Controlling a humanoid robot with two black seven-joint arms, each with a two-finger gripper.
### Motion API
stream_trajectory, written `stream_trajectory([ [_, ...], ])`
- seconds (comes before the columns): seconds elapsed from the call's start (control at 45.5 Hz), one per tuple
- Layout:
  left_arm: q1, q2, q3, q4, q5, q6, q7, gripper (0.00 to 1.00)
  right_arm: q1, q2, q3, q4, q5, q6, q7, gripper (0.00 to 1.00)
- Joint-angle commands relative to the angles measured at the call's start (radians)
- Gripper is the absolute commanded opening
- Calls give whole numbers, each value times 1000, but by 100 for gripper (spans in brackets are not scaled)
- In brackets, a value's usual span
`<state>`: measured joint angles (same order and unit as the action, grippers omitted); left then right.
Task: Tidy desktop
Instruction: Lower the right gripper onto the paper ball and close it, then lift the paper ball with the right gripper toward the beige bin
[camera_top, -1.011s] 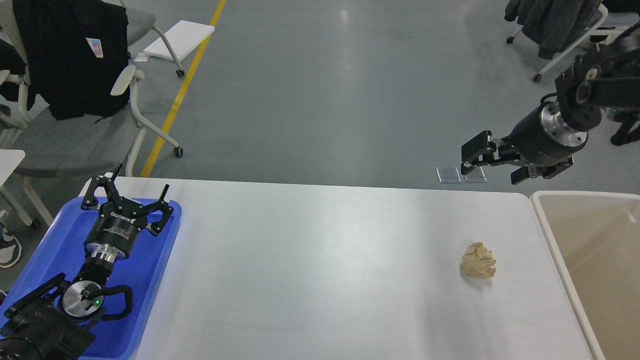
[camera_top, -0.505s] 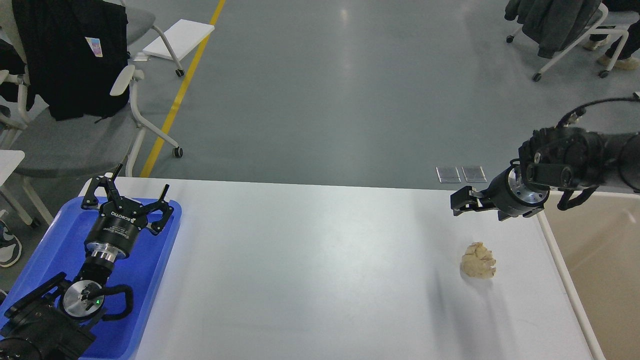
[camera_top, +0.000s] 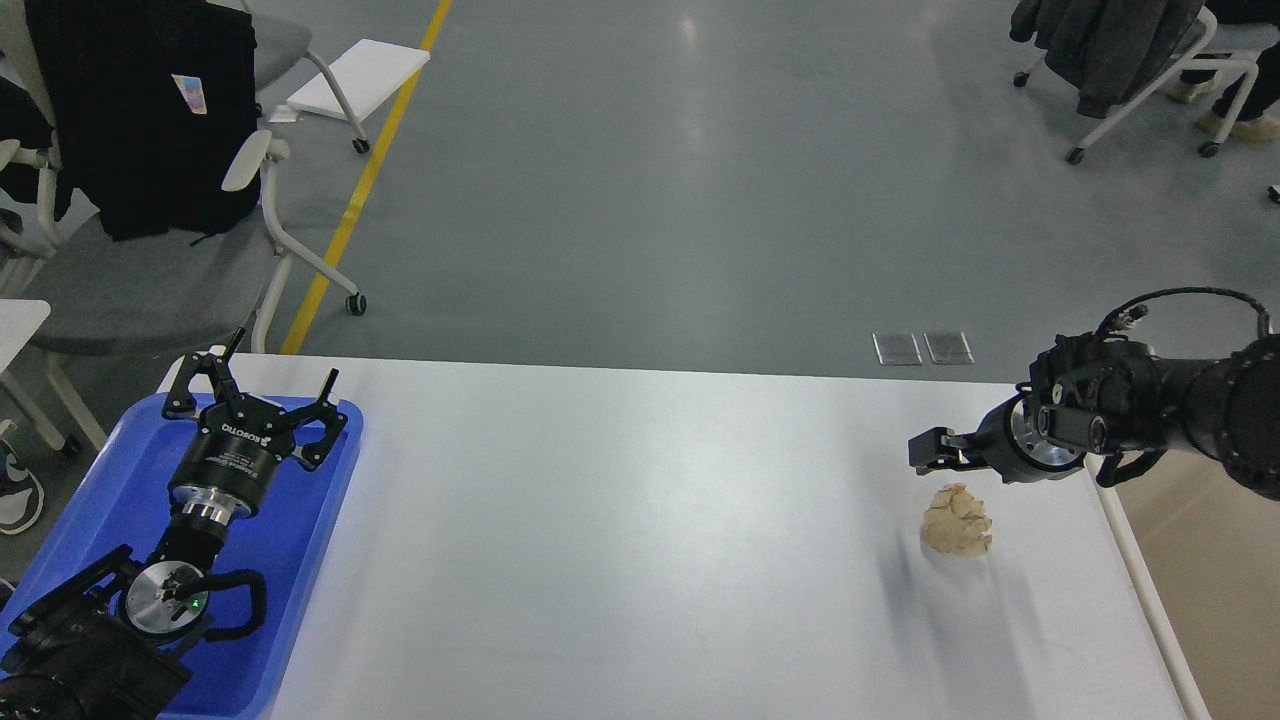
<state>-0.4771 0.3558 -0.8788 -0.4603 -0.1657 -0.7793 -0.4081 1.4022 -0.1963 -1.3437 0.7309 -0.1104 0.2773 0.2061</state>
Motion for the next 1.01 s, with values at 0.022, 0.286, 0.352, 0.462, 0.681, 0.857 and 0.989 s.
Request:
stream_trajectory([
  [0.022, 0, 0, 0, 0, 0, 0, 0, 99, -78, 5, 1, -41, 0, -23, -1, 100],
  [0.286, 0, 0, 0, -1, 0, 0, 0, 99, -115, 5, 58, -51, 0, -39, -1, 100],
  [0.352, 0, 0, 0, 0, 0, 0, 0, 99, -138, 5, 69, -80, -6, -43, -1, 100],
  [0.462, 0, 0, 0, 0, 0, 0, 0, 99, -181, 6, 70, -119, -6, -43, -1, 100],
  [0.681, 0, 0, 0, -1, 0, 0, 0, 99, -258, 11, 72, -197, -9, -53, -1, 100],
  [0.857, 0, 0, 1, -1, 0, 0, 0, 99, -278, 11, 74, -206, -17, -85, 4, 95],
  [0.989, 0, 0, 0, 0, 0, 0, 0, 99, -284, 11, 72, -205, -28, -110, 7, 75],
])
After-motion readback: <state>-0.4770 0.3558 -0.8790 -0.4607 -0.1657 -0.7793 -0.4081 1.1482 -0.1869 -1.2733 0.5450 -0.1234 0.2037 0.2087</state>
